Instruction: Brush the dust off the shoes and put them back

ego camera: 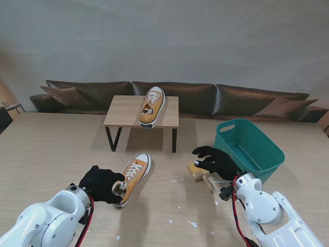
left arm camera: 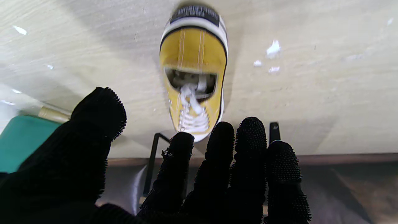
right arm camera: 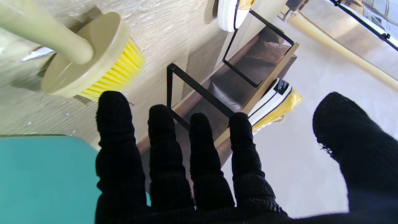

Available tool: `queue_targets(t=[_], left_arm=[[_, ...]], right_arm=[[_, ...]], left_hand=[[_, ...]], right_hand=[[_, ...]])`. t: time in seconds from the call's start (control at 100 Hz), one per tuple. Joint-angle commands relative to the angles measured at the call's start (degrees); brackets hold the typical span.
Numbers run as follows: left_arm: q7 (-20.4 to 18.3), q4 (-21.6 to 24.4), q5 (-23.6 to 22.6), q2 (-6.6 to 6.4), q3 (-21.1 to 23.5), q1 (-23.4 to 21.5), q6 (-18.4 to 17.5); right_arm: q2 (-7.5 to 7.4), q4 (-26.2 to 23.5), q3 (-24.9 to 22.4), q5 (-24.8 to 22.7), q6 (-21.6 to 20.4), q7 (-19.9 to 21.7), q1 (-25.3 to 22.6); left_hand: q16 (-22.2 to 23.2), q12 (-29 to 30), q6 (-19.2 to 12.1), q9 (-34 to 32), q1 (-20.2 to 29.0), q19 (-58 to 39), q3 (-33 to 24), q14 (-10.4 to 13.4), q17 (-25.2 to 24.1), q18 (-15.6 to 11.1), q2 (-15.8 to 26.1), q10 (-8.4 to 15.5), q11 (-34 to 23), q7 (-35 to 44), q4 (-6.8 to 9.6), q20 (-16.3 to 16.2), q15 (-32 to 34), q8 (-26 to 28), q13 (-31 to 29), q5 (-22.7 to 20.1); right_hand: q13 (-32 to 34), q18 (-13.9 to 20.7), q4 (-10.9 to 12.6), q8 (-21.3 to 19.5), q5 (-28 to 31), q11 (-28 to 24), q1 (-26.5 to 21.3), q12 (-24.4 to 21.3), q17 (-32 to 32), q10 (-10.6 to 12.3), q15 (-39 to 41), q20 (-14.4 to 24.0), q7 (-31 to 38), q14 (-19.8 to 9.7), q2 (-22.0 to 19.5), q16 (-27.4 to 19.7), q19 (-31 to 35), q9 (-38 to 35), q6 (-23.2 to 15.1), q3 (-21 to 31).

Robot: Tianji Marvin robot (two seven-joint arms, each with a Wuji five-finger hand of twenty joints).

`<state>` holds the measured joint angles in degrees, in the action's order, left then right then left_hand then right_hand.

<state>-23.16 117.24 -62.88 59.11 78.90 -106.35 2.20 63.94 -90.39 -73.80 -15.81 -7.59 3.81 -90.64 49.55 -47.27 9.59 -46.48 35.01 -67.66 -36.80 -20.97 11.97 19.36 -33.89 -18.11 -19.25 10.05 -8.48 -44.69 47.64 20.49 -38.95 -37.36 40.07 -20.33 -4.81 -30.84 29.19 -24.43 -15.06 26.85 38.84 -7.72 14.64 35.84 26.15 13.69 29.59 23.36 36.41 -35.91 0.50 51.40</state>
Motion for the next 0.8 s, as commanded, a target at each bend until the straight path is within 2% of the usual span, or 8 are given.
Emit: queue_targets(t=[0.0, 0.13, 0.22, 0.34, 0.4, 0.52, 0.65, 0.79], left_arm=[[-1.4, 2.2, 1.1, -0.08, 1.0, 2.0, -0.8], [-1.5, 2.4, 2.4, -0.19, 2.7, 6.5, -5.6], [-1.9, 1.5, 3.5, -0.32, 2.9, 10.5, -7.4], [-2.0, -1.3, 3.9, -0.44, 1.9, 16.2, -8.5], [-4.0, -2.6, 4.6, -0.65, 0.9, 19.0, -7.9], [-4.1, -7.6, 5.4, -0.82, -1.3, 24.8, -8.8], [-3.2, -13.7, 7.3, -0.88, -4.2, 30.9, -10.2], [-3.1, -19.5, 9.3, -0.90, -7.7, 36.6, -10.3]], right_arm=[[0.14, 0.1, 0.4, -0.1, -0.1, 0.8, -0.1], [0.17, 0.4, 0.6, -0.1, -0.3, 0.7, 0.1], [0.24, 0.6, 0.8, -0.1, -0.3, 0.4, 0.2], [0.32, 0.9, 0.9, -0.1, -0.3, 0.1, 0.4], [0.37, 1.0, 1.0, -0.1, -0.3, -0.1, 0.5], [0.45, 1.3, 1.1, -0.1, -0.3, -0.4, 0.7], [0.52, 1.6, 1.3, 0.0, -0.3, -0.6, 1.0], [0.63, 2.1, 1.5, 0.2, -0.1, -0.8, 1.4]], left_hand=[[0.0, 0.5, -0.9, 0.1, -0.4, 0.5, 1.4, -1.4, -1.1, 1.3, 2.1, -1.2, 0.7, -1.0, 2.09, -1.2, -0.7, -0.5, 1.9, 1.3], [-0.1, 0.6, -0.9, 0.1, -0.2, 0.2, 1.9, -1.0, -0.7, 1.2, 3.0, -1.1, 0.9, -1.3, 2.27, -1.5, -0.7, -0.7, 1.6, 1.8], [-0.2, 0.8, -0.7, 0.5, 0.0, 0.3, 2.2, -1.0, -0.9, 1.0, 3.5, -1.0, 1.3, -2.1, 2.39, -1.5, -1.0, -1.1, 1.9, 3.3], [-0.3, 1.2, -1.0, 1.0, 0.2, 0.1, 2.5, -0.9, -0.7, 0.8, 4.0, -0.9, 1.9, -3.8, 2.59, -1.9, -1.1, -2.4, 1.9, 5.6], [-0.4, 1.7, -1.4, 2.7, 0.3, 0.6, 2.9, -1.3, -2.0, 0.2, 4.7, -1.3, 2.8, -5.0, 2.70, -1.9, -1.8, -3.4, 3.5, 7.7], [-0.2, 2.0, -2.3, 3.6, 0.7, 0.5, 3.1, -1.3, -2.2, 0.1, 4.8, -1.5, 3.3, -6.9, 2.89, -2.3, -1.7, -4.9, 3.7, 11.1], [0.1, 2.3, -2.8, 5.1, 1.2, 0.4, 1.5, -0.8, -2.5, -0.5, 4.2, -1.5, 3.9, -9.7, 3.08, -2.9, -1.4, -9.5, 4.2, 14.6], [0.2, 2.6, -3.0, 7.1, 1.5, 0.7, 0.8, -0.7, -3.1, -0.9, 4.3, -1.6, 4.7, -10.6, 2.97, -2.9, -1.5, -11.0, 5.0, 17.7]], right_hand=[[1.5, 0.4, 1.2, 0.5, -1.2, 0.0, -0.6, -0.5, -22.8, -0.4, -0.2, 1.8, 0.5, 0.0, -2.1, 0.2, -1.2, -1.4, 0.1, -0.8], [1.5, 0.3, 1.2, 0.5, -1.2, 0.0, -0.5, -0.5, -22.8, -0.5, -0.2, 1.8, 0.5, 0.1, -2.2, 0.2, -1.3, -1.6, 0.0, -0.8], [1.6, 0.4, 1.2, 0.5, -1.3, 0.0, -0.5, -0.5, -22.7, -0.5, -0.2, 1.8, 0.5, 0.1, -2.2, 0.2, -1.2, -1.6, 0.0, -0.8], [1.6, 0.3, 1.2, 0.5, -1.3, 0.0, -0.6, -0.5, -22.7, -0.5, -0.1, 1.8, 0.5, 0.2, -2.2, 0.2, -1.3, -1.7, 0.0, -0.7], [1.6, 0.3, 1.2, 0.5, -1.3, 0.0, -0.6, -0.5, -22.7, -0.5, -0.1, 1.8, 0.5, 0.2, -2.1, 0.2, -1.3, -1.8, 0.0, -0.8], [1.7, 0.3, 1.2, 0.5, -1.3, 0.1, -0.6, -0.5, -22.7, -0.5, -0.1, 1.9, 0.5, 0.1, -2.2, 0.2, -1.3, -1.8, 0.0, -0.7], [1.7, 0.3, 1.2, 0.5, -1.4, 0.0, -0.5, -0.5, -22.6, -0.5, -0.1, 1.9, 0.5, 0.1, -2.2, 0.2, -1.3, -1.9, 0.0, -0.7], [1.8, 0.2, 1.2, 0.6, -1.4, 0.1, -0.6, -0.5, -22.7, -0.5, -0.1, 1.9, 0.5, 0.1, -2.2, 0.3, -1.3, -2.0, 0.0, -0.8]])
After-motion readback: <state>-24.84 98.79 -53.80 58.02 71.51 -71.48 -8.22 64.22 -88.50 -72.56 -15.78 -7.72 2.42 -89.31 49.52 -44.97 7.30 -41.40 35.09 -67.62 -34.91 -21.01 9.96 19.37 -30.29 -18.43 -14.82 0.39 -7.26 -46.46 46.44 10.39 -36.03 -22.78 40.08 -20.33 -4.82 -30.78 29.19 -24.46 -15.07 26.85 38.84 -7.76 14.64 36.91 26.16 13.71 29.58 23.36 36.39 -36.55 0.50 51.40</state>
